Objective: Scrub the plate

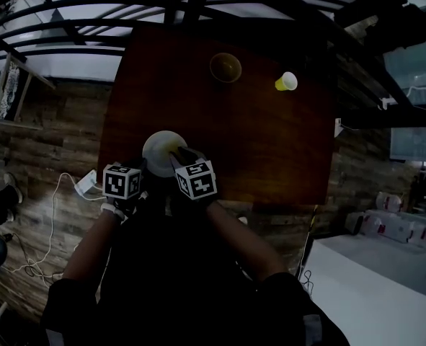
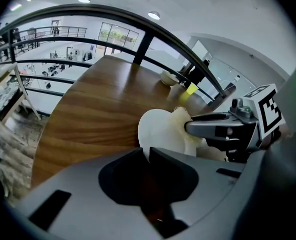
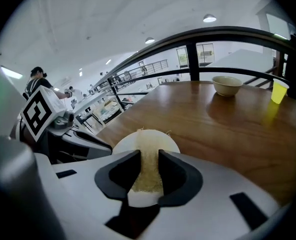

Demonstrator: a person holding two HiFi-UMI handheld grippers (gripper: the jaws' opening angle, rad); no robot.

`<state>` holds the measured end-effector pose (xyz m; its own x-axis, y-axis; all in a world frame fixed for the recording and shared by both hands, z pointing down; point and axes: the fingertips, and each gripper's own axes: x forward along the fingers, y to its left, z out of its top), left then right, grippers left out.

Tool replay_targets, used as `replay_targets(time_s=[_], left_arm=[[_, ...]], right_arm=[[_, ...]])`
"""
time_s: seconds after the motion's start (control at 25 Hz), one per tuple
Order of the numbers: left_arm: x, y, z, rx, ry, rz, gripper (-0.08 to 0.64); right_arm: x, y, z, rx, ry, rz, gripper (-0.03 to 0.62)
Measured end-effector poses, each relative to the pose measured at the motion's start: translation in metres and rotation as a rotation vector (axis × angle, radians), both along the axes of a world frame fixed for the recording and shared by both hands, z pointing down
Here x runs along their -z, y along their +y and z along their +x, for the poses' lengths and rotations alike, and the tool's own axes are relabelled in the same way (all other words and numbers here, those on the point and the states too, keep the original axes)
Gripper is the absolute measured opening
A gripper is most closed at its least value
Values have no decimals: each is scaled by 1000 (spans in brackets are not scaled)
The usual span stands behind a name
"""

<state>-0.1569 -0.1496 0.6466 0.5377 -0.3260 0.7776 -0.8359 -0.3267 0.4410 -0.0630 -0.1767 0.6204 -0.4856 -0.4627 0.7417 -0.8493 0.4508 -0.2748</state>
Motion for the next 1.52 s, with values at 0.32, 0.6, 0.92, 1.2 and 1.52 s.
replay_targets(time_s=[0.32, 0.6, 0.92, 1.2, 1.52], left_arm=[[1, 0, 3, 7, 5, -6, 34], [4, 1, 4, 26, 20, -11, 34], [7, -6, 17, 29, 33, 2, 34], [7, -8, 5, 43, 33, 10, 34], [-17, -14, 1, -14, 36, -33, 34]], right_arm=[[8, 3, 27, -53, -3, 5, 120], [9, 7, 45, -101, 7, -20, 120], [24, -12, 7, -30, -38, 16, 120], [11, -7, -62, 77, -92, -36, 120], [-14, -12, -63, 37, -87, -89, 120]])
